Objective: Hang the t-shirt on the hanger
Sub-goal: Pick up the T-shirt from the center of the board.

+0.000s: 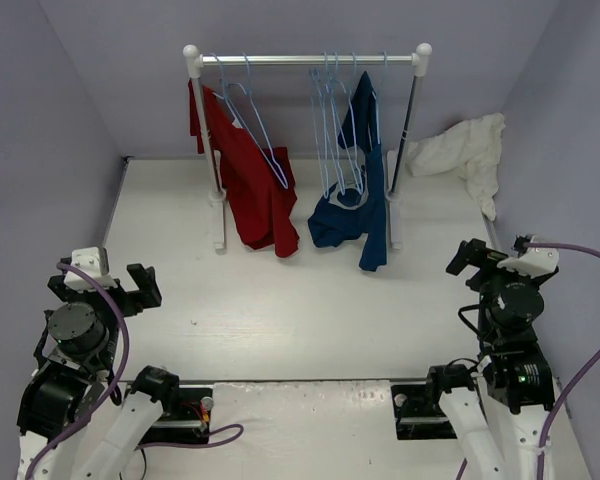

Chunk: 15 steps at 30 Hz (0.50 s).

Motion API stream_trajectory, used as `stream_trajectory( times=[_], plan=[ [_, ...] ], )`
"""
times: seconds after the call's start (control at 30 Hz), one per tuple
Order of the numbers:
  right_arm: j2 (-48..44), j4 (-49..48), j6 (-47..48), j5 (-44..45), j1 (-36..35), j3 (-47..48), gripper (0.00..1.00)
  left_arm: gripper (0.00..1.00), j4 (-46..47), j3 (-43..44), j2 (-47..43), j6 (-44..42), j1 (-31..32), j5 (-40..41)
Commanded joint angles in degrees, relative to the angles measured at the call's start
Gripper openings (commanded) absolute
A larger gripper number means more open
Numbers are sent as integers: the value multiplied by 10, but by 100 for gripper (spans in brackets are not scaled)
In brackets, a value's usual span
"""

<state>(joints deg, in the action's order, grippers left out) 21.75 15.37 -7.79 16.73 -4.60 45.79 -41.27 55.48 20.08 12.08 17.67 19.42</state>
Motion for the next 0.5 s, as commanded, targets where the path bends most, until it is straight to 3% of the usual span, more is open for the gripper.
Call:
stream_trajectory(
  times=[0.0,0.27,0.47],
  plan=[
    [66,-57,-49,47,-4,26,100,97,59,12,27,7,2,-2],
    [285,-219,-102,96,-1,71,100,97,118,-24,68,27,2,-26],
    [613,-303,-148,89,31,212,100,97,202,-91,76,29,2,-38]
  ],
)
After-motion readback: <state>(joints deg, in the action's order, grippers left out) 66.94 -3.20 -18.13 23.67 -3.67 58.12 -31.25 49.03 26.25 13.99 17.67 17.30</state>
